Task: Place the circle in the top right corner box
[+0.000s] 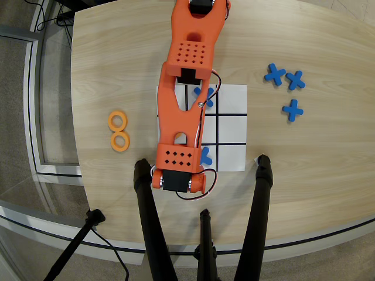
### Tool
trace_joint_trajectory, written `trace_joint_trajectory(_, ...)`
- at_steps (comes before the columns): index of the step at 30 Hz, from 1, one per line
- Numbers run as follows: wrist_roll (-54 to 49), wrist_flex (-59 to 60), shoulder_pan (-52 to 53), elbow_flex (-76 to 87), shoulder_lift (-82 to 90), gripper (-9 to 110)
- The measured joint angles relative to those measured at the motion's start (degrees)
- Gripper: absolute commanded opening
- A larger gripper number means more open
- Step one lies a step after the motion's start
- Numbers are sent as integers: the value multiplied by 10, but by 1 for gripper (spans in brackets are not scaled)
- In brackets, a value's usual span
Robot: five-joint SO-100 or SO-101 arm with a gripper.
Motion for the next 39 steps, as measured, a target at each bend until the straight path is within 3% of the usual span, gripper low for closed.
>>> trace_joint_trajectory(5, -25, 50, -11, 17, 98, 8)
trace_joint_trajectory(9, -35, 73, -27, 127, 252, 8)
trace_joint_trajectory(28, -198, -160, -115, 1398, 1364, 8)
trace_joint_trajectory(33, -207, -160, -114, 1591, 1566, 8)
trace_joint_trajectory(39, -210, -170, -98, 1663, 1643, 1)
